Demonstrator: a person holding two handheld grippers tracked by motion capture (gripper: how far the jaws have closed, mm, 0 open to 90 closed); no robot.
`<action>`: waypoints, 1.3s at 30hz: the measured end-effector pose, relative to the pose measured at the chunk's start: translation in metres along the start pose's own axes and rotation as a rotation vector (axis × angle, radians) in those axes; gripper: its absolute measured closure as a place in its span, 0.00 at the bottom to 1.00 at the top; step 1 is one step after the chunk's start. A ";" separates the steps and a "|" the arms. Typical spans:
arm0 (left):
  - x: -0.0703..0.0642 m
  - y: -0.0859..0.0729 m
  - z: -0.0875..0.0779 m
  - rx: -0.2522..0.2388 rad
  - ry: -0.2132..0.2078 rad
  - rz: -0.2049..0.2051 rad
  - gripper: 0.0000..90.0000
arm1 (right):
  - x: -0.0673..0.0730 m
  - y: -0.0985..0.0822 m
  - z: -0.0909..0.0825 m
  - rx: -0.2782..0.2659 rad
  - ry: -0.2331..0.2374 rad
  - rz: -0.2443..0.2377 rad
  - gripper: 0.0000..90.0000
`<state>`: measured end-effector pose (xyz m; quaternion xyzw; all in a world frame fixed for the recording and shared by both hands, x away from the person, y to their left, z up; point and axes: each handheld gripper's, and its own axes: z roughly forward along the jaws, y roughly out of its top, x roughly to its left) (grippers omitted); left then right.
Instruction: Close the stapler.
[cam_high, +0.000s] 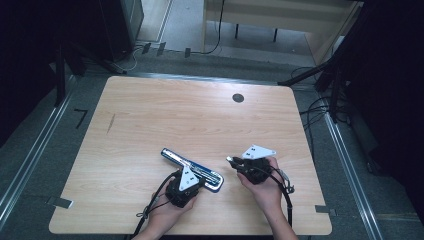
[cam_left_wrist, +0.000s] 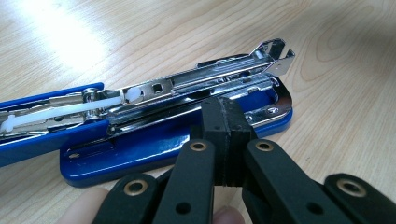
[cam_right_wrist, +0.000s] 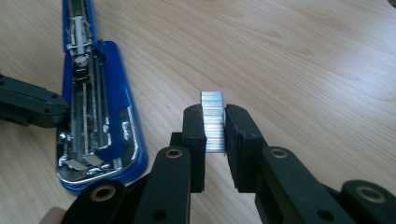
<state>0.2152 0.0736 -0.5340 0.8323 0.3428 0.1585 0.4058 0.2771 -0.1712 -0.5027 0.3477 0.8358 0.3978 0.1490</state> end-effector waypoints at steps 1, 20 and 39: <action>0.000 0.000 0.000 0.000 0.000 -0.001 1.00 | 0.002 0.001 0.000 -0.003 0.007 -0.004 0.88; 0.000 0.000 0.000 -0.002 0.001 0.000 1.00 | 0.035 0.016 0.003 0.010 0.126 -0.088 0.88; 0.000 0.000 0.000 -0.001 0.004 -0.006 1.00 | 0.052 0.020 0.014 0.062 0.180 -0.143 0.88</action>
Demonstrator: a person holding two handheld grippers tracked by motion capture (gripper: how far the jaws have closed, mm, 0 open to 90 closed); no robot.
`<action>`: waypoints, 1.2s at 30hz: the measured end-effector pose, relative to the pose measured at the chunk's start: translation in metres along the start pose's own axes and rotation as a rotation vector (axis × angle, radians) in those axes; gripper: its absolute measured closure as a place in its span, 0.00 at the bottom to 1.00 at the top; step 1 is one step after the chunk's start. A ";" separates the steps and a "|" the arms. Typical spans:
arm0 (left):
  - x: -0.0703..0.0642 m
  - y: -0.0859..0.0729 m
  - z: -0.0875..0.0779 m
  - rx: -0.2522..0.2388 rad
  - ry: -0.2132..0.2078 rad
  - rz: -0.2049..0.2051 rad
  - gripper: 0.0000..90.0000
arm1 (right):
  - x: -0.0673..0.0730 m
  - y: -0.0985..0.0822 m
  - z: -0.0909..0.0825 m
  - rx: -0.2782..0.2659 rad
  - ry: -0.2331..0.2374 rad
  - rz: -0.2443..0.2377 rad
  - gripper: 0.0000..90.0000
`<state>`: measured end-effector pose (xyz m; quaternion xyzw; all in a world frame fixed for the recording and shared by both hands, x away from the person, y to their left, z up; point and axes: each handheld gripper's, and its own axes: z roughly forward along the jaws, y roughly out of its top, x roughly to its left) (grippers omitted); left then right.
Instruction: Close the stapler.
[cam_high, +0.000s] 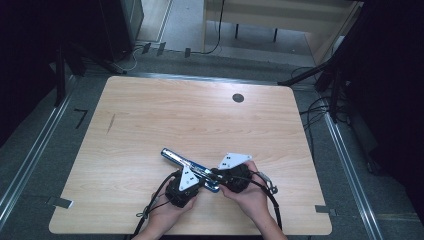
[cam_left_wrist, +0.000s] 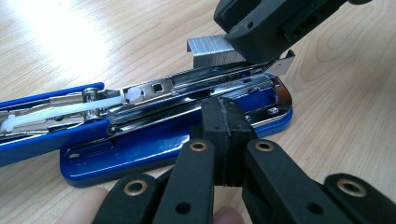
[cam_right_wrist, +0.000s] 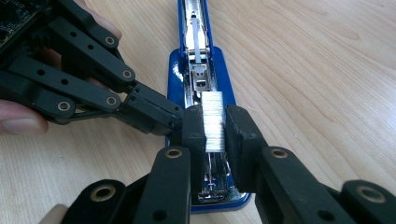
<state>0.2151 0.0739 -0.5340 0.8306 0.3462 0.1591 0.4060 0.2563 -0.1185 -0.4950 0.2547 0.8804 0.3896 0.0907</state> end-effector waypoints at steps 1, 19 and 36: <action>0.000 0.000 0.000 0.000 0.000 0.000 1.00 | 0.000 0.000 0.000 0.000 0.000 0.000 0.88; 0.001 0.000 0.000 -0.001 -0.001 -0.002 1.00 | 0.001 0.000 0.006 0.041 0.005 -0.017 0.88; 0.001 0.000 0.000 -0.001 -0.001 -0.003 1.00 | 0.001 0.004 0.009 0.058 0.028 -0.021 0.87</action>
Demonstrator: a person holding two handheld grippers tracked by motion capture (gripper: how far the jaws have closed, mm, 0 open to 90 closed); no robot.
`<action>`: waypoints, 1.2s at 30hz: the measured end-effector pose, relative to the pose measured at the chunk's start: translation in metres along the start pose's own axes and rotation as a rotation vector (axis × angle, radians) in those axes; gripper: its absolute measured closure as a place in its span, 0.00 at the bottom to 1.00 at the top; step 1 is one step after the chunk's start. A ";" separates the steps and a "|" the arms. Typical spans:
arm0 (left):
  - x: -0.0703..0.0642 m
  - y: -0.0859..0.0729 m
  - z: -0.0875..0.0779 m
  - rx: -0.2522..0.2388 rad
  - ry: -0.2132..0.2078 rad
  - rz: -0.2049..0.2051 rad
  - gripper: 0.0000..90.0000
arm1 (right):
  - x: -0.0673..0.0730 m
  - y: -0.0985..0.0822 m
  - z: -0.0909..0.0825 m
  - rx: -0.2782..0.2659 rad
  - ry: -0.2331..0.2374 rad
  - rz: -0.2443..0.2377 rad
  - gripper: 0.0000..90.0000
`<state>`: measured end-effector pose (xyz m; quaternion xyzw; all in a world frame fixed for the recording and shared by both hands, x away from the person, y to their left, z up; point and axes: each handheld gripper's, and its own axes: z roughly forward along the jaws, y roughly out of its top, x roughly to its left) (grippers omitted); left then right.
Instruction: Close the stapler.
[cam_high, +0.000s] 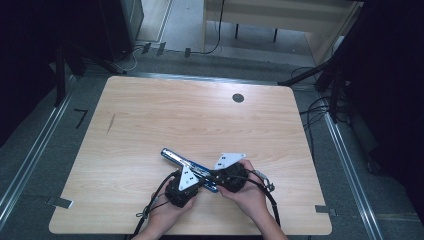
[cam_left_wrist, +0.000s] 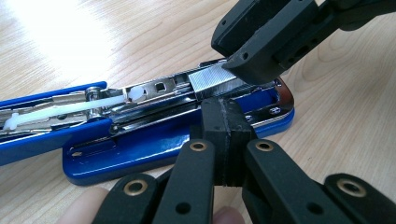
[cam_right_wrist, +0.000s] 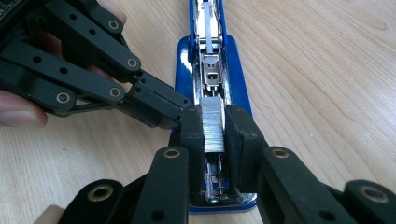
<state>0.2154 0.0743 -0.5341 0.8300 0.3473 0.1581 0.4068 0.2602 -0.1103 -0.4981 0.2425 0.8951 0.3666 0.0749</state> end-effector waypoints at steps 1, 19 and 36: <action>0.000 0.000 0.000 0.000 0.000 0.000 1.00 | 0.000 0.000 0.000 0.000 0.000 0.002 0.88; 0.000 0.000 0.000 0.000 -0.001 -0.001 1.00 | -0.003 0.001 -0.006 -0.014 0.006 0.019 0.88; 0.000 0.000 0.000 0.000 0.000 0.000 1.00 | -0.005 0.000 -0.006 -0.004 0.018 0.036 0.88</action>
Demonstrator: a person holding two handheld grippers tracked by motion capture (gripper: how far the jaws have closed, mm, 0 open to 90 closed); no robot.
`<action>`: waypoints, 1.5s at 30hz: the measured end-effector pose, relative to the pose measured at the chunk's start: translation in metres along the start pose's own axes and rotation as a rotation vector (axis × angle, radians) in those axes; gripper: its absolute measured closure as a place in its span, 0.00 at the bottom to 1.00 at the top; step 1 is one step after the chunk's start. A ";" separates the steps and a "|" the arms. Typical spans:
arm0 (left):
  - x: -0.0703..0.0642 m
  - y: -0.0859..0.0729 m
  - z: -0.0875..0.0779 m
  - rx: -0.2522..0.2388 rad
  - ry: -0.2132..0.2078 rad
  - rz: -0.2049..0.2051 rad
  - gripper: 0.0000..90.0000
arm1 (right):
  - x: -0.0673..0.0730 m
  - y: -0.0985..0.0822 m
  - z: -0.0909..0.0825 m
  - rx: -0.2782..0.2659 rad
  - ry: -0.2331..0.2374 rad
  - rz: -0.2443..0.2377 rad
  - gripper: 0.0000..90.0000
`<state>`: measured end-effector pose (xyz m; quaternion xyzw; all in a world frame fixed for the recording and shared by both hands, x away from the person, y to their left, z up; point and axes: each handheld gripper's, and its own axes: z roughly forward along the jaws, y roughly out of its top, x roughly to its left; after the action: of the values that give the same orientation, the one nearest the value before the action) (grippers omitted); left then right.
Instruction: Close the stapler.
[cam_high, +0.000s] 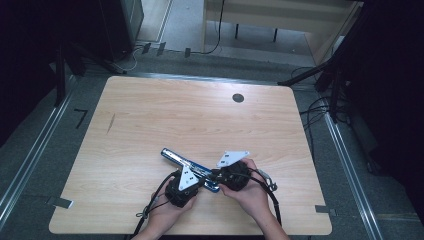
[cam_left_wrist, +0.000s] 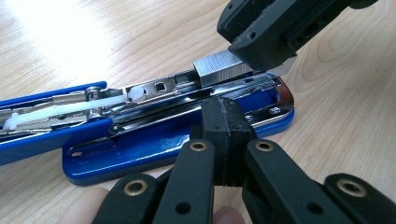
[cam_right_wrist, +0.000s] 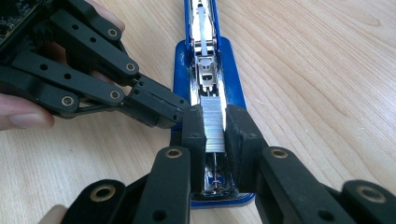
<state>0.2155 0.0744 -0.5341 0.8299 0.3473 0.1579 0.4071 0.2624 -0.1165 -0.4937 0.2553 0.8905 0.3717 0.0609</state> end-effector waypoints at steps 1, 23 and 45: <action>0.000 0.000 0.000 0.000 0.000 0.000 1.00 | 0.000 0.000 0.000 0.000 0.000 -0.001 0.88; 0.000 0.000 0.000 -0.001 -0.002 -0.001 1.00 | -0.002 0.001 0.001 -0.037 0.019 0.030 0.94; 0.000 0.000 0.000 -0.001 -0.002 -0.001 1.00 | 0.006 0.007 0.023 -0.050 -0.025 0.005 1.00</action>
<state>0.2157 0.0745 -0.5342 0.8298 0.3471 0.1570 0.4078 0.2674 -0.0949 -0.5046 0.2605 0.8793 0.3910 0.0776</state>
